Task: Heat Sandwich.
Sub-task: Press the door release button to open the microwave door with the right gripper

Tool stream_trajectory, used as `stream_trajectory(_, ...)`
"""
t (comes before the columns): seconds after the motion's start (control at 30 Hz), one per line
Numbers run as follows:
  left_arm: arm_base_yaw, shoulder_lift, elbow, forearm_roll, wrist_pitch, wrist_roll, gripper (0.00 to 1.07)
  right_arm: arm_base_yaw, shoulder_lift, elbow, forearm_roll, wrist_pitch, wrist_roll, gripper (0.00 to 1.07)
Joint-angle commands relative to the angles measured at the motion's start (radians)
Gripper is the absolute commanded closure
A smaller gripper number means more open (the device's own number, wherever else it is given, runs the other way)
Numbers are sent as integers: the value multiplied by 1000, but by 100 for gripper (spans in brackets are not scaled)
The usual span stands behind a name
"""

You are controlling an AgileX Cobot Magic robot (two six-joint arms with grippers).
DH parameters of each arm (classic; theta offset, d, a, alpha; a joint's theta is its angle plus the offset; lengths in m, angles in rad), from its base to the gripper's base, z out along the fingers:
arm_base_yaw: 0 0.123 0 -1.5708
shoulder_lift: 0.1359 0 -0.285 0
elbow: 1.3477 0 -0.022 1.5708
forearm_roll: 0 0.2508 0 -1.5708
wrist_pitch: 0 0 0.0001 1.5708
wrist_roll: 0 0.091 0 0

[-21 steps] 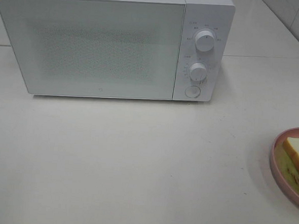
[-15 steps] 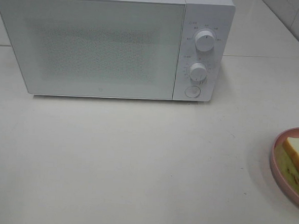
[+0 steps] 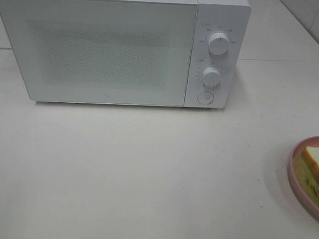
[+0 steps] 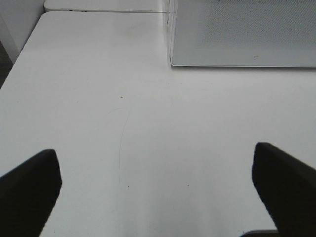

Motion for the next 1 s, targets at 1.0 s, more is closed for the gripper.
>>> stream_trajectory(1.0,1,-20,2,0,-10,-7,9,1,-26,3,-3,-7,-2,33)
